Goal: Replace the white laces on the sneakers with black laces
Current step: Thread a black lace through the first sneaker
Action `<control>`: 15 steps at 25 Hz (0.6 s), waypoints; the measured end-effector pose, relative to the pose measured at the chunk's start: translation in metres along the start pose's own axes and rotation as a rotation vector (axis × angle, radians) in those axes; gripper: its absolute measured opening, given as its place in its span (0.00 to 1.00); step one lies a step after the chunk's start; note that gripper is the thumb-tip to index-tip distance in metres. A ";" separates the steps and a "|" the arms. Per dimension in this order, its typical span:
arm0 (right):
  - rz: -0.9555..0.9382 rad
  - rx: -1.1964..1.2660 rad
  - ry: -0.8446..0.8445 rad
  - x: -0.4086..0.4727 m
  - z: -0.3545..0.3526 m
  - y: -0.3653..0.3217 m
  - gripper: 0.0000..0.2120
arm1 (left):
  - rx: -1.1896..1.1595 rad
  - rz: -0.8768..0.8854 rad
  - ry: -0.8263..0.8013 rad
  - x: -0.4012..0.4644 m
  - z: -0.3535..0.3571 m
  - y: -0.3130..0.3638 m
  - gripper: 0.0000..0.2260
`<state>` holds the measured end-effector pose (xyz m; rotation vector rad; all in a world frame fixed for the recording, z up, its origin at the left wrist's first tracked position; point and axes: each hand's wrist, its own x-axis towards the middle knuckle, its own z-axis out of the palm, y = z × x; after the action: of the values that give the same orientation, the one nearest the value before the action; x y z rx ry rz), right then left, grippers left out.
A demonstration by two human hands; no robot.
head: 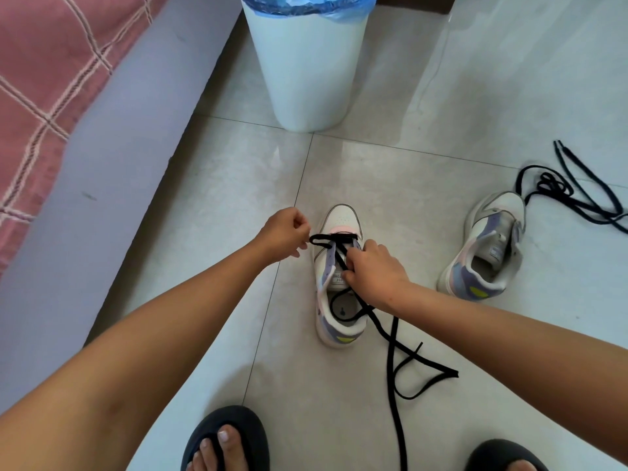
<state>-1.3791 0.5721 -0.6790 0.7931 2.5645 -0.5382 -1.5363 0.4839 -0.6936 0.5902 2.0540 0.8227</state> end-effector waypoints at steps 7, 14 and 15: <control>0.020 0.100 -0.015 -0.001 0.002 0.004 0.11 | -0.112 -0.071 -0.152 -0.003 -0.005 0.000 0.09; 0.056 0.305 -0.117 0.005 0.001 0.008 0.03 | -0.212 -0.234 -0.050 -0.024 0.015 0.007 0.16; 0.066 0.315 -0.118 0.005 0.002 0.007 0.03 | -0.091 -0.217 -0.057 -0.035 0.023 0.006 0.18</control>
<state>-1.3782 0.5788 -0.6847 0.9149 2.3675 -0.9539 -1.4970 0.4730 -0.6810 0.3300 1.9761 0.7577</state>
